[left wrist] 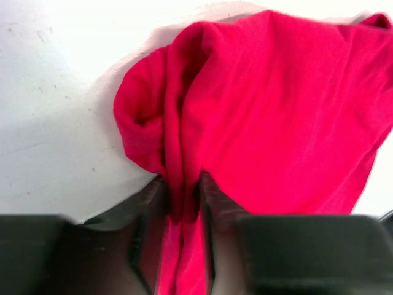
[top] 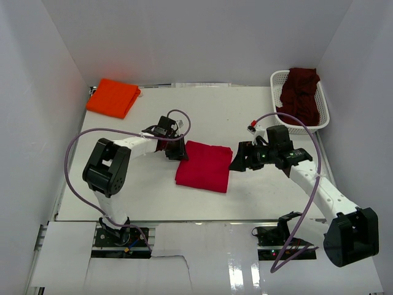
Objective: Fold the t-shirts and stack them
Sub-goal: Put the neatly folded tshirt into the corner of the board with the left arm
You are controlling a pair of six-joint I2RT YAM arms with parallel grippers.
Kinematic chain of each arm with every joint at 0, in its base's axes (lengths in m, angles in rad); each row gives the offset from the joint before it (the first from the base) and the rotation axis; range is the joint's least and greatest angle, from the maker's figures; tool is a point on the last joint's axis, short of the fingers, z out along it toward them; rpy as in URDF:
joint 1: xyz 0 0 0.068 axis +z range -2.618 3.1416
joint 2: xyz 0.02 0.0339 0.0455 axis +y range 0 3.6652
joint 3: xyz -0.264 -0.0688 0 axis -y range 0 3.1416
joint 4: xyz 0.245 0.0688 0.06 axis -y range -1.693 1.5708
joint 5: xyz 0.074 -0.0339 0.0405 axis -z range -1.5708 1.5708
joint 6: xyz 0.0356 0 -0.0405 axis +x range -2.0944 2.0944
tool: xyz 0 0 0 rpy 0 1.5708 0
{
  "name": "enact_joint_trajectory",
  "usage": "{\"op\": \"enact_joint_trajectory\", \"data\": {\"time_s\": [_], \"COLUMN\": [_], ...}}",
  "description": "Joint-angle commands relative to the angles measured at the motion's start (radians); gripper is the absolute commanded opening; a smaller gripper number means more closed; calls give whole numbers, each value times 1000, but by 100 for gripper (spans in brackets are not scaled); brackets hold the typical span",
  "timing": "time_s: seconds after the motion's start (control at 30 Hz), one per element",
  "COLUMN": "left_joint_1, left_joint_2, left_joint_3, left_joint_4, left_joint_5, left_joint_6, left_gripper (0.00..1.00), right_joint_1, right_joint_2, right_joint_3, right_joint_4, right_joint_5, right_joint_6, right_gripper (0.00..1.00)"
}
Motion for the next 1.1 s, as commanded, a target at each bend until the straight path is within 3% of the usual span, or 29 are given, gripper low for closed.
{"op": "enact_joint_trajectory", "data": {"time_s": [0.0,0.07,0.27,0.47,0.63,0.87,1.07], "left_joint_1": [-8,-8,-8,-5,22,77,183], "left_joint_2": [25,40,64,67,96,203,301], "left_joint_3": [-11,-13,-22,18,145,438,659], "left_joint_4": [-24,-24,-20,-32,-115,-231,-280], "left_joint_5": [4,11,20,6,-17,-163,-134], "left_joint_6": [12,9,4,-4,27,153,238], "left_gripper": [34,21,1,0,0,0,0], "right_joint_1": [-3,-3,-3,-3,-3,-5,-5], "right_joint_2": [-28,-28,-35,-48,-81,-99,-127], "right_joint_3": [-1,2,9,22,28,25,14], "right_joint_4": [2,2,-9,-24,-33,-49,-71], "right_joint_5": [-15,-20,-16,2,39,31,23], "right_joint_6": [2,3,6,6,13,14,14], "right_gripper": [80,80,80,80,80,80,80]}}
